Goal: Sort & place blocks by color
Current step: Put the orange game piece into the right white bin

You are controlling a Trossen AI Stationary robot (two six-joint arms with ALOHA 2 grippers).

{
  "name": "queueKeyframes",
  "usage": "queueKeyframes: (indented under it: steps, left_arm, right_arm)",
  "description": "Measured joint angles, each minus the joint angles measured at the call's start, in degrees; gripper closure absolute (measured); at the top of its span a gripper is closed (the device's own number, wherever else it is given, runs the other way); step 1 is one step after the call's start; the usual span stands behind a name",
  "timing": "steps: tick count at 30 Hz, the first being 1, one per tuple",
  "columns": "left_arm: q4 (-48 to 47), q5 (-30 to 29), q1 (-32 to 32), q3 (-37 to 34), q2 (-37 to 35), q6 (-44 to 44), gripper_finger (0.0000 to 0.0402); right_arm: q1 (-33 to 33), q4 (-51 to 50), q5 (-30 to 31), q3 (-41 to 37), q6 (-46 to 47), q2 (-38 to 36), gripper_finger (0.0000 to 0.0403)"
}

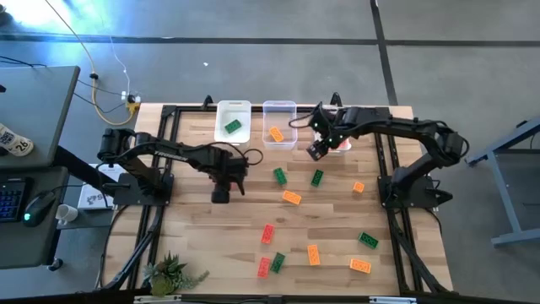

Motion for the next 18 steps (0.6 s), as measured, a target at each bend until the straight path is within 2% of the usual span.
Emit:
queueKeyframes:
  steps: [10,15,18]
  left_arm:
    - [13.18,10.05,0.0,0.75,-0.04,-2.67,0.0283]
    - [23.47,15.68,0.0,0.75,-0.04,-3.02,0.0283]
    - [32.17,16.81,0.46,0.75,-0.07,-3.09,0.0283]
  right_arm:
    - [13.77,0.17,0.73,0.0,1.89,-0.02,0.0208]
    - [18.72,0.89,0.42,0.0,5.1,-0.02,0.0208]
    - [20.58,0.97,-0.12,0.0,5.48,-0.02,0.0208]
